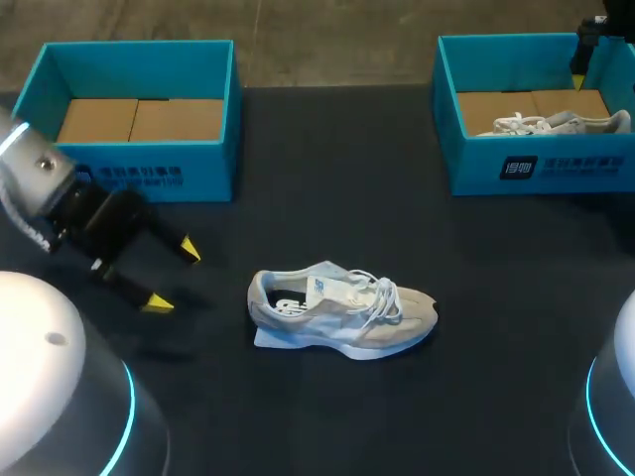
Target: Take the shoe out of the shoebox, open the shoe tongue, remove and reinsert the insole, then place the shoe into the shoebox
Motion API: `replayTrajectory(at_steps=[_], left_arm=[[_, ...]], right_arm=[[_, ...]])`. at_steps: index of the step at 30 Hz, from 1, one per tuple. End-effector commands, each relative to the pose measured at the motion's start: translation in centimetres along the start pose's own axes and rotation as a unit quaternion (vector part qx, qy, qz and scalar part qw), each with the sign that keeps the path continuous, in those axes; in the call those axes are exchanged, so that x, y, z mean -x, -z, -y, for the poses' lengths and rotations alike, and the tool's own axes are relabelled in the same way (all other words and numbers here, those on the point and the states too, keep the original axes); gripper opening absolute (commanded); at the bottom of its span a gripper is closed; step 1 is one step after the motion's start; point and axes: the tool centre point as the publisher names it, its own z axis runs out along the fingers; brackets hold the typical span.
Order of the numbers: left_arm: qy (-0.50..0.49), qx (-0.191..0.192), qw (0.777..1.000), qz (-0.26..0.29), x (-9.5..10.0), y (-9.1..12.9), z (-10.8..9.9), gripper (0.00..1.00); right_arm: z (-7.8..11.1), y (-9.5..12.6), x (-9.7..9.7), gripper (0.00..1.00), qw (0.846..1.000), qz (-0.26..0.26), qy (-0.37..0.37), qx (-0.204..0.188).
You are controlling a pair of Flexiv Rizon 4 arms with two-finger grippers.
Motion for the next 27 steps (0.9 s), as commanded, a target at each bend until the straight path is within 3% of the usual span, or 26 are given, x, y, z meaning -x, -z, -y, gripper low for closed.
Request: replayTrajectory(at_steps=[1,9,11,19,27], left_arm=[[0.023,-0.029,0.998,0.047,-0.4,-0.7,-0.8,1.0],[0.023,-0.029,0.998,0.047,-0.4,-0.7,-0.8,1.0],[0.025,-0.002,0.997,0.078,-0.3,-2.2,-1.9,1.0],[0.077,-0.102,0.991,0.034,0.7,-3.1,-5.9,1.0],[0.043,-0.143,0.989,0.019,1.2,-3.5,-6.9,1.0]], right_arm=[[0.1,0.0,0.0,1.0,1.0,0.0,-0.001,0.001],[0.1,0.0,0.0,1.0,1.0,0.0,-0.001,0.001],[0.1,0.0,0.0,1.0,1.0,0.0,-0.001,0.001],[0.1,0.0,0.0,1.0,1.0,0.0,-0.001,0.001],[0.1,0.0,0.0,1.0,1.0,0.0,-0.001,0.001]])
